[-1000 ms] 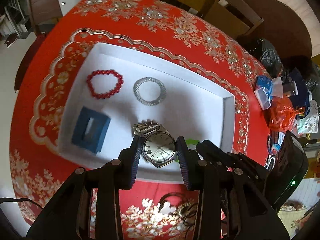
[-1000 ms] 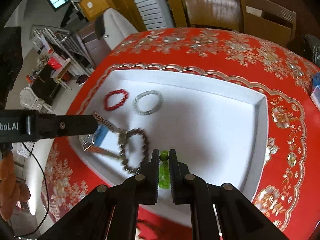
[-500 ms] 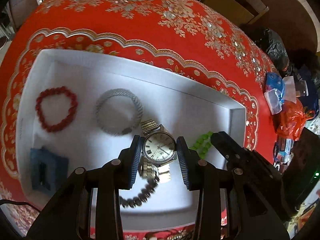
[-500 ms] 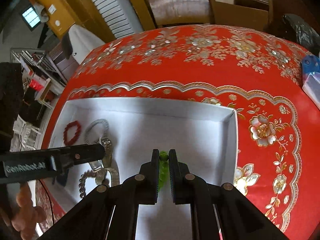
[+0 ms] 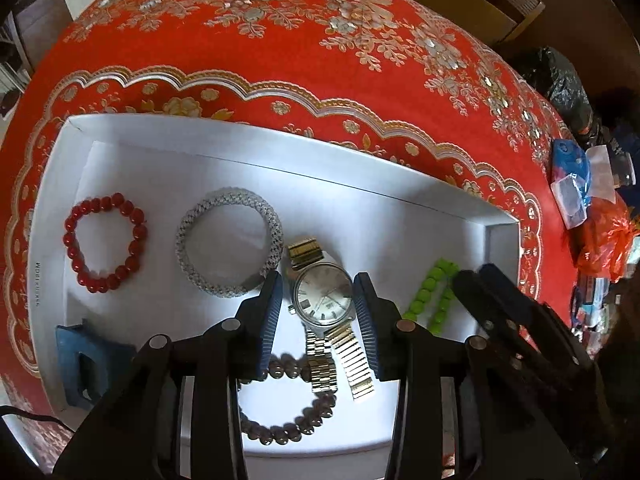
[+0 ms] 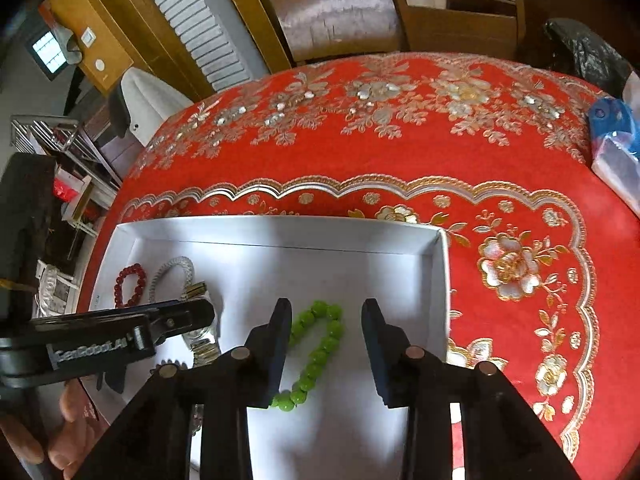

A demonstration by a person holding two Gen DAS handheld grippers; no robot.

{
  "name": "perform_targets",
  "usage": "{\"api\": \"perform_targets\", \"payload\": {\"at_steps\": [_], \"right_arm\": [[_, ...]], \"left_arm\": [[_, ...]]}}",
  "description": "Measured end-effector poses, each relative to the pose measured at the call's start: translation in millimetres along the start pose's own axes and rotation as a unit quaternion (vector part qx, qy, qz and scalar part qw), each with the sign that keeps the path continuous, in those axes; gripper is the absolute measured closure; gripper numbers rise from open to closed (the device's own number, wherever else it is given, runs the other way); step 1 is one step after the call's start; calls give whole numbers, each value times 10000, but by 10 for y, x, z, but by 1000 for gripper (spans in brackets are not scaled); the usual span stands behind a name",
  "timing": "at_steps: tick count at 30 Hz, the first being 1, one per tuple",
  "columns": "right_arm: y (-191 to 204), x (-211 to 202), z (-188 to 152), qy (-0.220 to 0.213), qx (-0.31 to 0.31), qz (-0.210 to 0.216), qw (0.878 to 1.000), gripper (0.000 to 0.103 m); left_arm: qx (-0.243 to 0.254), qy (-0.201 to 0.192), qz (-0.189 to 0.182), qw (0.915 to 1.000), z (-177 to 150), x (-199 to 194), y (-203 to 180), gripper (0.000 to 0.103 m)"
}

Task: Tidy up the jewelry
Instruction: 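Lower the watch into the tray while right gripper releases green bracelet there, then lift both open grippers and move them over the black hair ties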

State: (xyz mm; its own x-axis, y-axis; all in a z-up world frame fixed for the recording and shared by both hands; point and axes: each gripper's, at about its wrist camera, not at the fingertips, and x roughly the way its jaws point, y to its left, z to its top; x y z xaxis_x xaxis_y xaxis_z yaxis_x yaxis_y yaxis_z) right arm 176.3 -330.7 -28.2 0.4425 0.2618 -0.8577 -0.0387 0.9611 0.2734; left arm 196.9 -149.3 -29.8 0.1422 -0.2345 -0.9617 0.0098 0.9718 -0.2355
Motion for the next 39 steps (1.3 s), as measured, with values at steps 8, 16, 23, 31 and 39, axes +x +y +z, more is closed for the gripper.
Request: {"api": "perform_targets", "payload": {"at_steps": [8,16,23,31,39], "right_arm": [[-22,-218,-118,-125,122,29,9998,59],[17,-510,-333,-217,174,74,9996,58],[122,-820,-569,-392,143,-26,9991,42],[241,-1078,-919,-480,117,-237,9985,38],[267,-1311,-1351,-439,-9,-353,9984,33]], "left_arm": [[186,-232,218,9993,-85,-125,-34,47],[326,-593,481,9965,-298,-409,-35,43],[370,-947,680,9925,-644,-701,31,43],[225,-1189,869,9888,-1150,-913,188,43],[149,-1273,1039,9863,-1700,-988,292,43]]}}
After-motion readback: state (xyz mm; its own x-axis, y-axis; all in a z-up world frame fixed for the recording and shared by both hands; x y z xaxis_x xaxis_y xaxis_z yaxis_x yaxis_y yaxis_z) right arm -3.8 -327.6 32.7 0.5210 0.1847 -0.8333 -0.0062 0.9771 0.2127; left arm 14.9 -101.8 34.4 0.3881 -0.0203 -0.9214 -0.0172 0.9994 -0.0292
